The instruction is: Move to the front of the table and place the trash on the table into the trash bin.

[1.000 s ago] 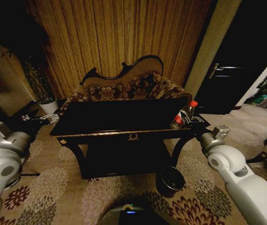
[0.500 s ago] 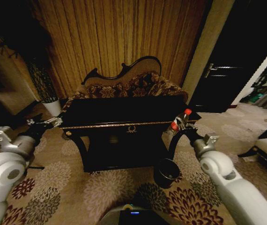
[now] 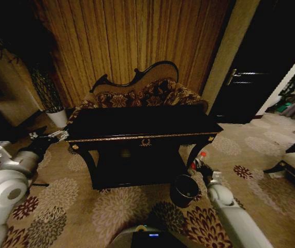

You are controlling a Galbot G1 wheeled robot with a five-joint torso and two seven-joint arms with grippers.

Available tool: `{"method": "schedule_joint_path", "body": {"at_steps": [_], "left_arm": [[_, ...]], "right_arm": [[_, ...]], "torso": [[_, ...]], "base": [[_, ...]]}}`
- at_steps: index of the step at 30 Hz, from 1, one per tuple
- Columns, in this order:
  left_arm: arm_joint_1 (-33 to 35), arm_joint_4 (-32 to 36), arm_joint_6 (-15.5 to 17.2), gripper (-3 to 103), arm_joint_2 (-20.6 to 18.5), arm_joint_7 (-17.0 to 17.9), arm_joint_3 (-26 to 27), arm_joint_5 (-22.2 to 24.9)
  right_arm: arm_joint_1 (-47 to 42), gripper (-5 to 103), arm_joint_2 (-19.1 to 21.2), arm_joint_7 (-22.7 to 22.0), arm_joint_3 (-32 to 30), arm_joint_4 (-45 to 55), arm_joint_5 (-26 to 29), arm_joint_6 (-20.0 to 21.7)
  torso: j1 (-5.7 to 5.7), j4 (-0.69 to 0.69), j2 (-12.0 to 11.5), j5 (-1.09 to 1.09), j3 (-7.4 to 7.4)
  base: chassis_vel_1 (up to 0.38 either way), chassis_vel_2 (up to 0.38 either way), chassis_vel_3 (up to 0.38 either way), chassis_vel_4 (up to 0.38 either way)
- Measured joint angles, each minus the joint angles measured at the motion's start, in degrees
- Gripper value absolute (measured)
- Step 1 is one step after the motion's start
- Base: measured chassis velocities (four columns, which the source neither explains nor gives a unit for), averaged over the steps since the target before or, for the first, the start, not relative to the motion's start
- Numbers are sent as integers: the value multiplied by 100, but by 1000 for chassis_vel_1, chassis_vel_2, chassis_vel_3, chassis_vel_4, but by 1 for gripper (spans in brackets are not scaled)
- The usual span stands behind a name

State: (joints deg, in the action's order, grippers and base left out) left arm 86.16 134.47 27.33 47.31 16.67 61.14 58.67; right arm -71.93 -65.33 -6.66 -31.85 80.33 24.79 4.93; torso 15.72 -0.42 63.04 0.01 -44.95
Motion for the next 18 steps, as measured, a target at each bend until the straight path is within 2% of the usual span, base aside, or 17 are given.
{"method": "schedule_joint_path", "body": {"at_steps": [2, 4, 9, 18], "left_arm": [[13, 15, -1, 100, 8, -5, 0, -4], [47, 68, -5, 100, 27, -8, 2, -16], [102, 118, -10, 100, 32, -10, 24, -20], [258, 148, -47, 100, 32, -64, 163, -19]], "right_arm": [[66, 24, -49, 8, 9, -173, -24, -56], [350, 24, -239, 47, 42, -816, -78, -348], [868, 24, -536, 139, 60, -1688, 12, -737], [1549, 24, -795, 388, -44, -2789, -311, -1207]], "torso": [[0, 0, 0, -2, 0], [0, 0, 0, -1, 0], [0, 3, 0, -1, 0], [1, 2, 0, -1, 0]], "base": [[0, 0, 0, 0], [0, 0, 0, 0], [0, 0, 0, 0], [0, 0, 0, 0]]}}
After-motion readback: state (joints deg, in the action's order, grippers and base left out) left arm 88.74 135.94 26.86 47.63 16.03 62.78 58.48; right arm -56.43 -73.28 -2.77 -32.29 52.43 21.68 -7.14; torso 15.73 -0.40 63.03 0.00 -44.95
